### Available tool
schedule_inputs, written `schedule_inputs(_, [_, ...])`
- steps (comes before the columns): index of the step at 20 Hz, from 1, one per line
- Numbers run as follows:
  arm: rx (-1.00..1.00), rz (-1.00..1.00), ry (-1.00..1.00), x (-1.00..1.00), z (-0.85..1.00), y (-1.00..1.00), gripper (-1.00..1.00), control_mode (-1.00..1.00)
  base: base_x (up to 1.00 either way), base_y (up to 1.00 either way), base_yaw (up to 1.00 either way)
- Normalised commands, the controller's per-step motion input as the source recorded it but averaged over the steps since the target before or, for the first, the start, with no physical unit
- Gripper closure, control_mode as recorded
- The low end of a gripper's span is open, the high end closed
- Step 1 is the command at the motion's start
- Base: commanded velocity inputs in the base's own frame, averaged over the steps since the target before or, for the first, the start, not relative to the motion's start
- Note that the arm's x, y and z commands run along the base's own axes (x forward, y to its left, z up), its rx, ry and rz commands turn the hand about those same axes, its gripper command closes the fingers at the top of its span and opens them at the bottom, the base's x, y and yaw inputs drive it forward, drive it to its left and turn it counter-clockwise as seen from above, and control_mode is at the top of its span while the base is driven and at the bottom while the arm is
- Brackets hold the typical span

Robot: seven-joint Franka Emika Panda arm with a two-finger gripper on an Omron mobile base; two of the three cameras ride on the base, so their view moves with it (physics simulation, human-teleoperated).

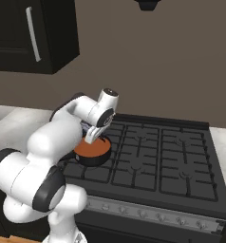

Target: Retrieve the fish from the fridge and place it on the saucepan with marinade on the stove.

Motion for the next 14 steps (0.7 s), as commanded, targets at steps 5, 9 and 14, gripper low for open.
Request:
schedule_inputs(5, [-0.07,-0.01,0.03,0.12,-0.14,0.0,1.0,-1.0,0.0,0.0,0.0])
schedule_inputs(9, [-0.1,0.0,0.1,0.07,0.0,0.0,1.0,-1.0,0.0,0.0,0.0])
schedule_inputs(14, [-0.11,0.0,0.1,0.15,0.0,-0.02,1.0,-1.0,0.0,0.0,0.0])
